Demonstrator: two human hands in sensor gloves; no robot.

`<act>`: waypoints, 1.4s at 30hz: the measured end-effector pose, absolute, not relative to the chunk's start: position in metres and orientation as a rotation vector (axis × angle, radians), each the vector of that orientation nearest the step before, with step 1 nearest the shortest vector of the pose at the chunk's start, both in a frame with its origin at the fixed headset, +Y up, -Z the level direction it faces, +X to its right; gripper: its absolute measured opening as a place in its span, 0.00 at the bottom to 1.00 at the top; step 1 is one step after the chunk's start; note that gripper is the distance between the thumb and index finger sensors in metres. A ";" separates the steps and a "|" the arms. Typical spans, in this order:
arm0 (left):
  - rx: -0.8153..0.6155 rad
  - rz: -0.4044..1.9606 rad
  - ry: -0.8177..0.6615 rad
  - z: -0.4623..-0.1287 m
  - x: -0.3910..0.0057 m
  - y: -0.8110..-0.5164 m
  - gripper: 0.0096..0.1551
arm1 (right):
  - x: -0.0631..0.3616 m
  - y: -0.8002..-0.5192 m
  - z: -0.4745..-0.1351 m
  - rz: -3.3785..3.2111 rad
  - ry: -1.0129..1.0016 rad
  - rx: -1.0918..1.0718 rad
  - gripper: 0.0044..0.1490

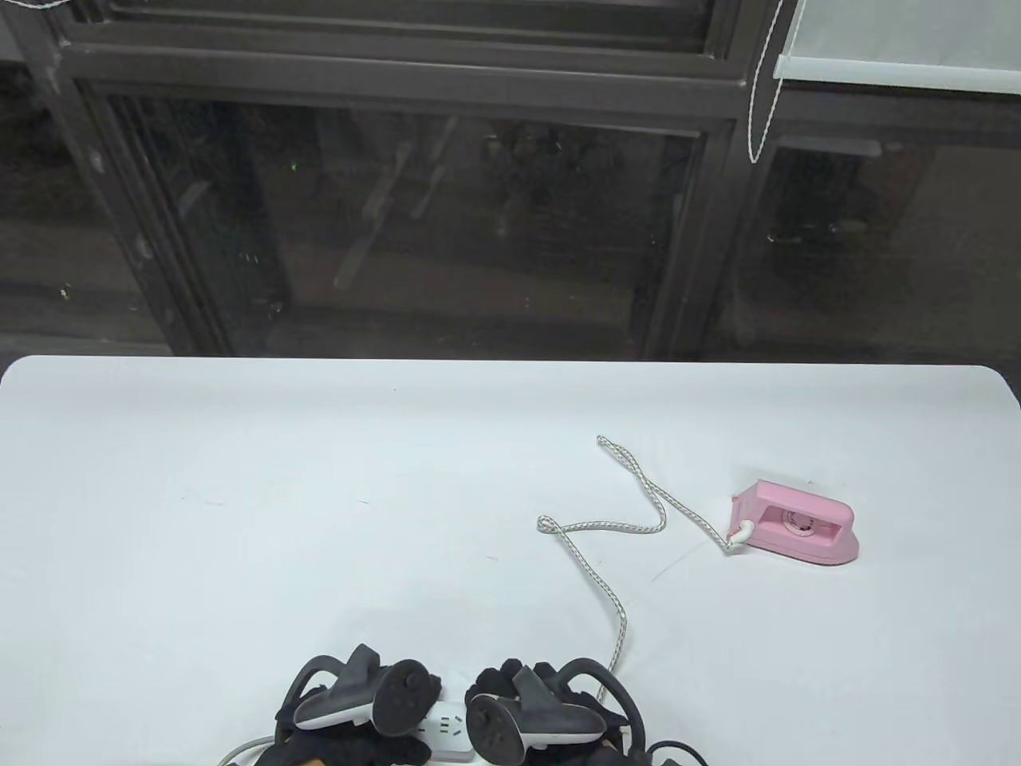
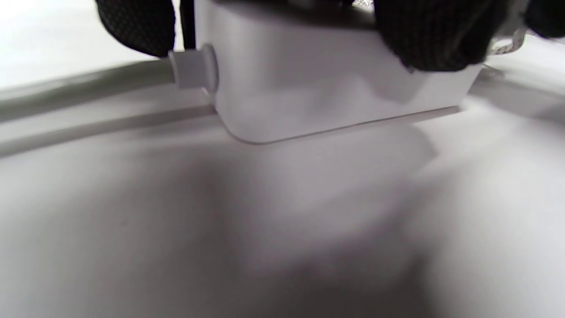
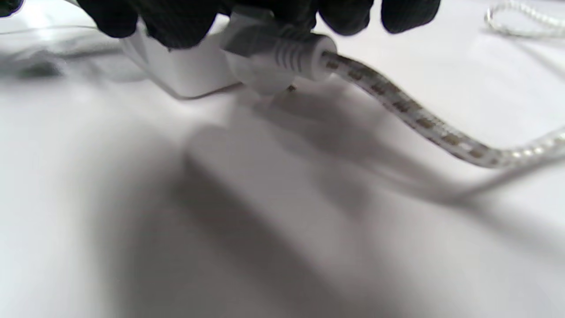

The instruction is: Unplug the electric iron

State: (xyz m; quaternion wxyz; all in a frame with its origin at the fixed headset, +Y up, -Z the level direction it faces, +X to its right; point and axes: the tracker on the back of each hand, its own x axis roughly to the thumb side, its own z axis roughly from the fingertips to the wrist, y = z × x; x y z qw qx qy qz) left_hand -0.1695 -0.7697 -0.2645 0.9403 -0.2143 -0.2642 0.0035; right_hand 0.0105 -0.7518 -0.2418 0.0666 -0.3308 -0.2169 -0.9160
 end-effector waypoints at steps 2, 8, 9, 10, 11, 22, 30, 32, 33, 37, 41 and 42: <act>-0.453 -0.001 -0.541 -0.264 -0.169 -0.770 0.49 | 0.010 -0.752 -0.241 -2.744 -0.710 -0.989 0.44; -0.443 -0.028 -0.542 -0.263 -0.168 -0.769 0.50 | 0.008 -0.751 -0.240 -2.736 -0.686 -0.989 0.46; -0.443 -0.028 -0.542 -0.263 -0.168 -0.769 0.50 | 0.008 -0.751 -0.241 -2.738 -0.687 -0.988 0.46; -0.447 -0.028 -0.544 -0.263 -0.168 -0.770 0.50 | 0.009 -0.750 -0.242 -2.747 -0.699 -0.992 0.46; -0.449 -0.025 -0.545 -0.263 -0.168 -0.770 0.50 | 0.010 -0.746 -0.243 -2.777 -0.688 -1.011 0.46; -0.121 0.311 -0.575 -0.264 -0.198 -0.716 0.58 | 0.048 -0.691 -0.252 -3.247 -0.010 -1.019 0.47; -0.048 0.312 -0.548 -0.266 -0.213 -0.706 0.57 | 0.061 -0.690 -0.252 -3.340 0.145 -1.061 0.51; -0.061 0.306 -0.554 -0.266 -0.211 -0.707 0.57 | 0.062 -0.697 -0.256 -3.319 0.062 -1.039 0.52; -0.060 0.307 -0.554 -0.266 -0.211 -0.708 0.57 | 0.062 -0.699 -0.257 -3.317 0.051 -1.042 0.52; -0.075 0.323 -0.557 -0.266 -0.212 -0.707 0.56 | 0.061 -0.697 -0.254 -3.322 0.059 -1.061 0.52; -0.070 0.333 -0.561 -0.265 -0.211 -0.707 0.57 | 0.058 -0.699 -0.254 -3.301 0.040 -1.070 0.53; -0.069 0.330 -0.562 -0.265 -0.211 -0.708 0.57 | 0.058 -0.700 -0.254 -3.291 0.031 -1.062 0.53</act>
